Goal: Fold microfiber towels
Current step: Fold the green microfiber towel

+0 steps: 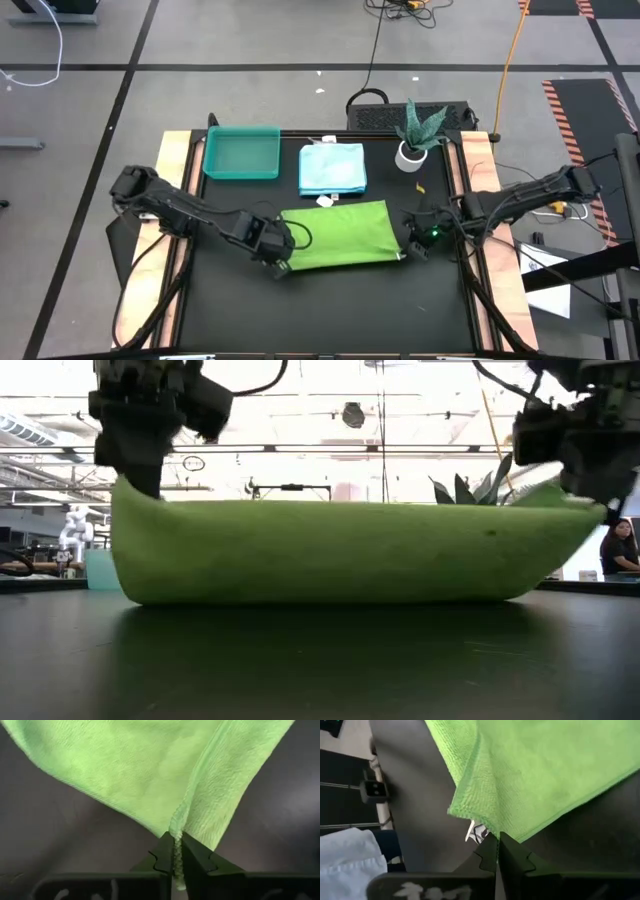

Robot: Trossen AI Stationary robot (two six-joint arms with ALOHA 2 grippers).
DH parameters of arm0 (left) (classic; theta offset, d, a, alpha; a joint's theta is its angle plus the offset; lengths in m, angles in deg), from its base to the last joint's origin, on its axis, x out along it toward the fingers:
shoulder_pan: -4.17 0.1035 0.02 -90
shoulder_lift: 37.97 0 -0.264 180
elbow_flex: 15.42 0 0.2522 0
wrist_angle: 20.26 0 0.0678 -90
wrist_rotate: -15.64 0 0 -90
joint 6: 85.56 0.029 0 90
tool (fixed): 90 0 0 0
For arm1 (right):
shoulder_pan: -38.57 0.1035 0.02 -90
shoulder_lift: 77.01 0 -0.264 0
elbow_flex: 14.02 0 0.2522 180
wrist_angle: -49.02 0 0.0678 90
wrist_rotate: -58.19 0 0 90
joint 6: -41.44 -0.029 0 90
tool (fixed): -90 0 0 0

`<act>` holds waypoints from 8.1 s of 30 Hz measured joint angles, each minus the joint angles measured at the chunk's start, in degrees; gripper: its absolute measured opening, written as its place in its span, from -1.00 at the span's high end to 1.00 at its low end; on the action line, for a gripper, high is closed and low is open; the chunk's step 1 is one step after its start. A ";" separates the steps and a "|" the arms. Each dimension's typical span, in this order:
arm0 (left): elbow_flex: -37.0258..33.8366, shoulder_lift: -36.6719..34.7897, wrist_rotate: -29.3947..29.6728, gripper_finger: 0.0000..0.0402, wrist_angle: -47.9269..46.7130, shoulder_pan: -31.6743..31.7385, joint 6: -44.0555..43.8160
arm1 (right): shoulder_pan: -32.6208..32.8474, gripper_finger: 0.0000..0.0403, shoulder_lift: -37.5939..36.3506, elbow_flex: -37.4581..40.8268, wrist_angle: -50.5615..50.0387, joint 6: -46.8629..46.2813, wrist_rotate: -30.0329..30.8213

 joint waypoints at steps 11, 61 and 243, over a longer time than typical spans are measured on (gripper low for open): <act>0.00 1.42 -3.09 0.31 0.69 -0.33 -4.43 | 4.59 0.67 0.22 0.81 0.87 -2.22 -1.06; 0.04 1.40 11.09 0.15 3.42 4.67 -3.51 | 4.80 0.62 14.77 -1.37 5.36 19.46 7.59; -2.84 7.15 4.70 0.98 41.63 -16.72 1.02 | 3.66 0.46 11.80 -6.66 12.84 16.74 4.91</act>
